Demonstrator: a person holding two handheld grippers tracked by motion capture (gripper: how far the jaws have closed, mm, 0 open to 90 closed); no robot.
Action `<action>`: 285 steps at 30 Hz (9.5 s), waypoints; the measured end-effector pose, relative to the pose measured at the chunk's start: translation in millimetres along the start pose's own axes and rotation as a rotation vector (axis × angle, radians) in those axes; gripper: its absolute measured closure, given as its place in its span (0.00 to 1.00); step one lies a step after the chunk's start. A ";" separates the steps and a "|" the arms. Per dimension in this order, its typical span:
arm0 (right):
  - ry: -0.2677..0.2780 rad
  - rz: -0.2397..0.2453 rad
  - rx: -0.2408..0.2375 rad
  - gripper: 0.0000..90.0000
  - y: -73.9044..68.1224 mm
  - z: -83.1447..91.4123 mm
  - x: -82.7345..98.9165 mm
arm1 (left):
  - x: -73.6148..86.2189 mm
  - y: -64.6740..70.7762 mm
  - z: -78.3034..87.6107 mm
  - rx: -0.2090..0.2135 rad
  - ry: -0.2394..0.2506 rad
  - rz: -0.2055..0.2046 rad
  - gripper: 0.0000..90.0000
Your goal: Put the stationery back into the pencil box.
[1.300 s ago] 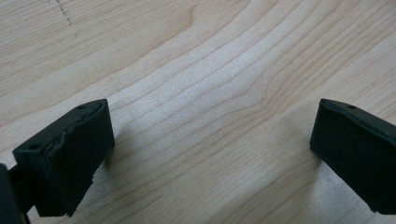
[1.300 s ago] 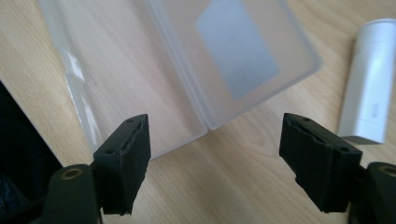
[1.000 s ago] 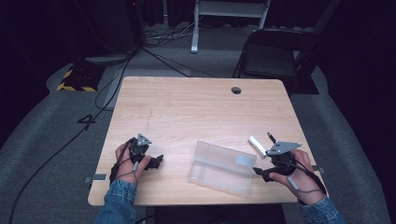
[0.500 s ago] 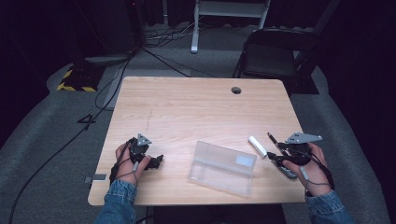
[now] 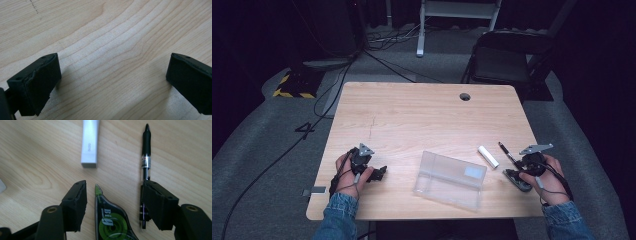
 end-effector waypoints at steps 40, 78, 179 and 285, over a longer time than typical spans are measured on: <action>-0.155 -0.074 -0.048 0.59 0.4 -7.3 23.9 | 0.0 0.0 0.0 0.000 0.000 0.000 0.00; 0.042 0.040 -0.141 0.60 -55.9 48.2 -35.7 | 0.0 0.0 0.0 0.000 0.000 0.000 0.00; -0.117 0.367 -0.448 0.59 -184.7 -25.8 -33.8 | 0.0 0.0 0.0 0.000 0.000 0.000 0.00; 0.159 -0.094 0.077 0.67 36.2 -26.6 -23.7 | -0.1 0.1 -0.1 0.001 -0.001 0.000 0.00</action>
Point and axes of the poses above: each handheld gripper's, and its own axes: z roughly backward along the jaws, x roughly out of its underside, y roughly to its right, the point moved 8 cm from there along -z, roughly forward along the jaws, and after that the axes turned 8 degrees about y, right-handed, at the moved point
